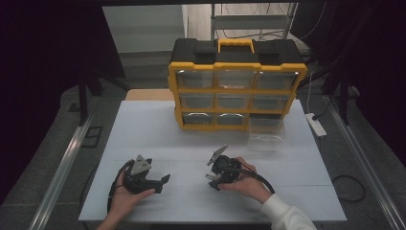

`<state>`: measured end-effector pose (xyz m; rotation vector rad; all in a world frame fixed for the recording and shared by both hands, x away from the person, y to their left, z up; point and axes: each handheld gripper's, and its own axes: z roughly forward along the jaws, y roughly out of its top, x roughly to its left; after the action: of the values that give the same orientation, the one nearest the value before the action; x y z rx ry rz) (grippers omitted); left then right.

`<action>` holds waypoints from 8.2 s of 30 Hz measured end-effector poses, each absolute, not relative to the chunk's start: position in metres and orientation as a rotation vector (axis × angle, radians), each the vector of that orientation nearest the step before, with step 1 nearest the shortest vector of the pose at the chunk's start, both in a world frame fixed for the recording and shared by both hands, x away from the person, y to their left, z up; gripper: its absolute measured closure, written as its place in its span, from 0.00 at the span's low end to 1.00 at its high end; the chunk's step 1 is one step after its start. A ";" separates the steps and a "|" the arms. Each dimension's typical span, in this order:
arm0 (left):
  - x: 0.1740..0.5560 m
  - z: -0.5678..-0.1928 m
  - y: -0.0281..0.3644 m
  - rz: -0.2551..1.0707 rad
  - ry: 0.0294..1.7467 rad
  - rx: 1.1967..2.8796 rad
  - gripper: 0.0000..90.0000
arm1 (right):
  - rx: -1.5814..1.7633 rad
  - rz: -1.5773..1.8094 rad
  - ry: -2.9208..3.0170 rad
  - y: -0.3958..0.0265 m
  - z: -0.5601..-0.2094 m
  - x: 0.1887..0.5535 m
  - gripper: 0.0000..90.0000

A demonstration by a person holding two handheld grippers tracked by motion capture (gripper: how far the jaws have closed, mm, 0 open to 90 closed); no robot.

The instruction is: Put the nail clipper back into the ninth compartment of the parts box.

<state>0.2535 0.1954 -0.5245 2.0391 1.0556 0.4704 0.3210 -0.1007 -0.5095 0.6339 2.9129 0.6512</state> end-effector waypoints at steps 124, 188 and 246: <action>0.253 -0.525 0.195 0.481 1.045 2.046 0.12 | 0.715 1.018 2.543 -0.173 -0.404 0.323 0.88; 0.253 -0.525 0.197 0.483 1.046 2.044 0.12 | 1.105 0.945 2.251 -0.261 -0.400 0.397 0.88; 0.255 -0.524 0.196 0.480 1.034 2.044 0.12 | 1.097 1.108 2.261 -0.265 -0.423 0.392 0.24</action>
<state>0.2546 0.1955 -0.5241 2.0441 1.0339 0.4803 0.3920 -0.2652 -0.4228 1.0967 2.2607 1.1077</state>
